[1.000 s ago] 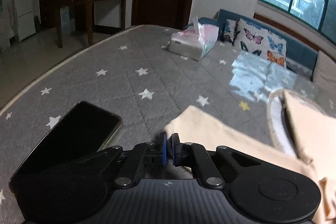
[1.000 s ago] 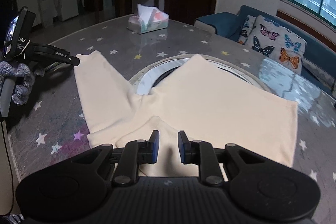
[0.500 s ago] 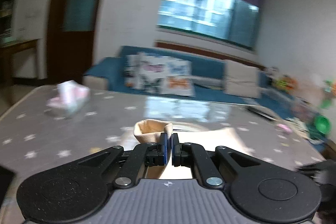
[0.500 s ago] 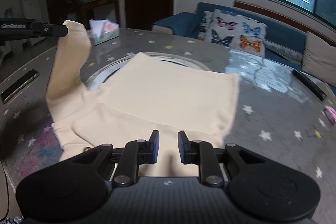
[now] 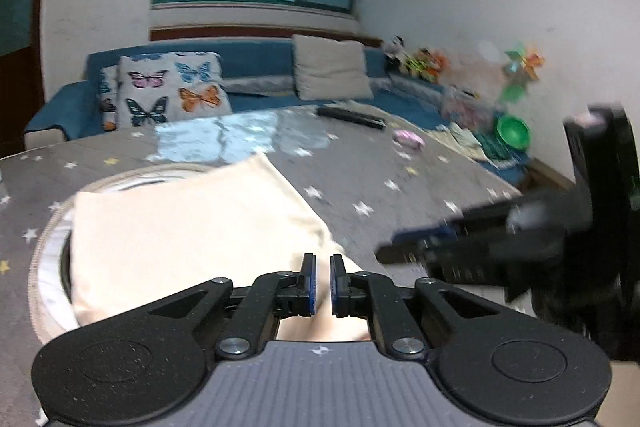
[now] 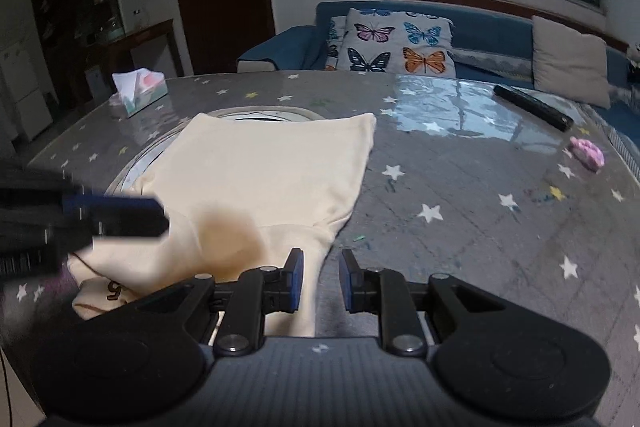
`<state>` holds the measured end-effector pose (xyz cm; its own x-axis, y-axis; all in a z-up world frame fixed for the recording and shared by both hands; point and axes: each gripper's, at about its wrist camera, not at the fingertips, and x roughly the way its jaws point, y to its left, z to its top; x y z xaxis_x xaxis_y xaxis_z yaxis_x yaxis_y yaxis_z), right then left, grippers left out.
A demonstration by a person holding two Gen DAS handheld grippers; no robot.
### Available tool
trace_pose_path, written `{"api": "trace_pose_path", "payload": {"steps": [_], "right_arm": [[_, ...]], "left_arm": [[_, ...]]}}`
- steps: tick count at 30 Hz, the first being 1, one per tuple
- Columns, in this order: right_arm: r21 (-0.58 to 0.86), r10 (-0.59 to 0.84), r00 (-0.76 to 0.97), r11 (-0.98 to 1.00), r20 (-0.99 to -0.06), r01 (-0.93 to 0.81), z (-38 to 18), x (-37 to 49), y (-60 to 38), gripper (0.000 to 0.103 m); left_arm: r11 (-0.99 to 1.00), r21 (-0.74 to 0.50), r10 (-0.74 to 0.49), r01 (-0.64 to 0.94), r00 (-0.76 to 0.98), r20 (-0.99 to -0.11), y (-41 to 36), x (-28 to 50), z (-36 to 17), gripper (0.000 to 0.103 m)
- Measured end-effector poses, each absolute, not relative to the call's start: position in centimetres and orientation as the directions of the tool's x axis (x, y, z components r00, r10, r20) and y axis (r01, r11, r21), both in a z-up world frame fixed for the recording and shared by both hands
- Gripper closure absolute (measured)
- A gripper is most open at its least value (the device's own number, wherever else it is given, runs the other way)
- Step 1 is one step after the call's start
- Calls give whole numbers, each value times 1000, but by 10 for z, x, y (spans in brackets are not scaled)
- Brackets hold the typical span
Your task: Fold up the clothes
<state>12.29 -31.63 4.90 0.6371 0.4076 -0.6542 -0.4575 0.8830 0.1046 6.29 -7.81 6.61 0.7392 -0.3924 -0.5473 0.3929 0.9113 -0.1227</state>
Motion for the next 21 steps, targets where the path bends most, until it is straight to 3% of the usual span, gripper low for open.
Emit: {"api": "trace_pose_path", "payload": {"steps": [4,12,18,20,21], "right_arm": [[130,439,620,868,-650,-478,51,123,-311,84],[146,461,548,841,-698,-522,32,130,-276,83],[129,443,526,839,-726,-528,22,131,-263,84],[111,430,529,840,-732,-530,22,130,-260,86],[109,428,531,841,-731,-530,22,129,-258,93]], "left_arm": [[927,-104,-354,359,755,-552,-58,55,62,74],[988,-46,-145,148,783,-605,18,53,41,74],[994,-62,-105,85,777,-621,53,46,34,74],[994,-64,-105,84,773,-626,55,48,30,74],[994,-65,-105,82,771,-628,55,50,28,74]]}}
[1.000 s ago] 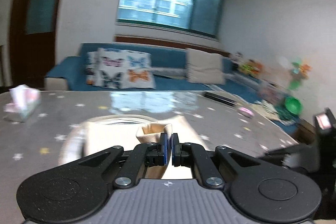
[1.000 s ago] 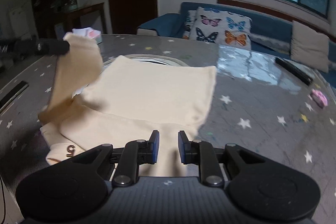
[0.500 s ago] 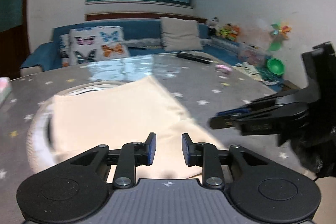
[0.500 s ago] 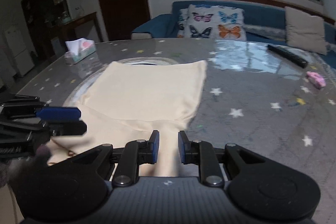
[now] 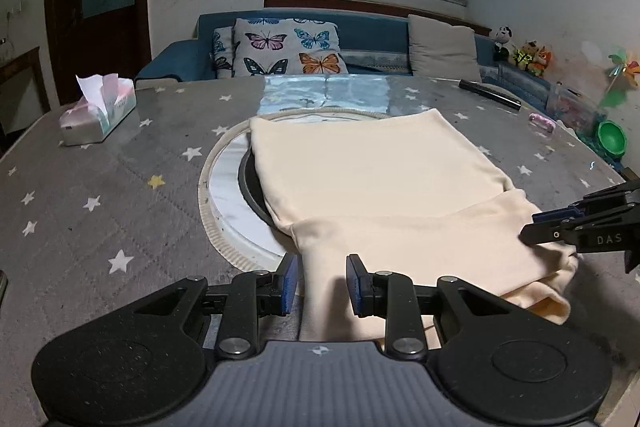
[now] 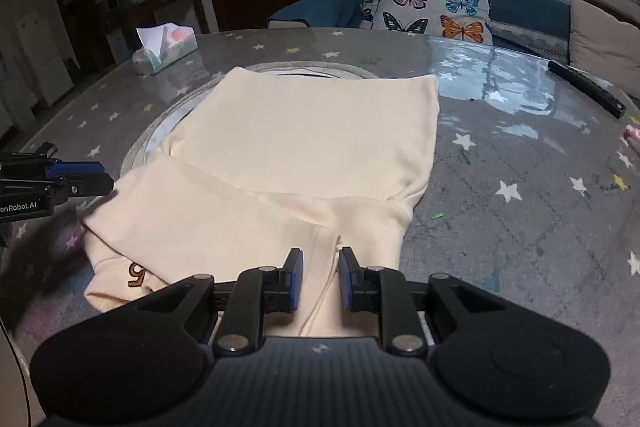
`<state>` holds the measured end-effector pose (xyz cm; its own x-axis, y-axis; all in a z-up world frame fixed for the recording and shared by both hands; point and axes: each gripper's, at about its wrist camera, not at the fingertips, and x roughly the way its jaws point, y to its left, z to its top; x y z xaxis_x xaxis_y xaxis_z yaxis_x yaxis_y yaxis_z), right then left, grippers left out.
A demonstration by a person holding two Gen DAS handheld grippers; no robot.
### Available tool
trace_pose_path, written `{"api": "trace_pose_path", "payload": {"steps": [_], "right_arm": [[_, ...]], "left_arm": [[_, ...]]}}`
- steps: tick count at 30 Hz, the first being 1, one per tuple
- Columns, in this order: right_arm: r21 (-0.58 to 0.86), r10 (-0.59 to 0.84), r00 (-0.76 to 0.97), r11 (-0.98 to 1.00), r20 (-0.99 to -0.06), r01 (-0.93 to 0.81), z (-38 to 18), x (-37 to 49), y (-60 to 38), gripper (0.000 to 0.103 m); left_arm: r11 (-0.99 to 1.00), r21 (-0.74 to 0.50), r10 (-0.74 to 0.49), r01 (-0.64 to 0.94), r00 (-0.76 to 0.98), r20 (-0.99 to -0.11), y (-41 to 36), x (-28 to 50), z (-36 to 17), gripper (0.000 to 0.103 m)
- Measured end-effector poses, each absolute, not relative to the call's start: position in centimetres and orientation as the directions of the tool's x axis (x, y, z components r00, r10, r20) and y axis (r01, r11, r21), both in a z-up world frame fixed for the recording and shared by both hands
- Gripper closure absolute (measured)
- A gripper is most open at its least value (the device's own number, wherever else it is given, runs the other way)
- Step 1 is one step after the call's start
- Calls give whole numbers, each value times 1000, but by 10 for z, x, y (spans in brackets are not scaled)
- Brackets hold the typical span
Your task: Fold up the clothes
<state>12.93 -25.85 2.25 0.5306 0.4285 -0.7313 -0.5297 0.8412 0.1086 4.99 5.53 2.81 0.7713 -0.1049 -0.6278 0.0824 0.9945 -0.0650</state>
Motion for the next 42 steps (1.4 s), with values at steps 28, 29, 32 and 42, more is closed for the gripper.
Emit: {"api": "trace_pose_path", "payload": {"steps": [28,29,32,42], "right_arm": [[-2,397,598,832,-696,-555,35,141,-241,76],[6,391,596,839,-702,-544,32,144,-242,76],[36,399,574,842,-715,-539,25,150,-244,88],[26,392,600,850,-697,-526,23,155,-252,99]], "left_arm": [[979,-32,-178,203,761,-624,18,83,33,76],[977,-29,-183,213,756,-628,15,87,31,76],[975,-19,-181,220,744,-643,9,96,23,76],[982,-11,-146,187,733,-665,18,105,8,77]]}}
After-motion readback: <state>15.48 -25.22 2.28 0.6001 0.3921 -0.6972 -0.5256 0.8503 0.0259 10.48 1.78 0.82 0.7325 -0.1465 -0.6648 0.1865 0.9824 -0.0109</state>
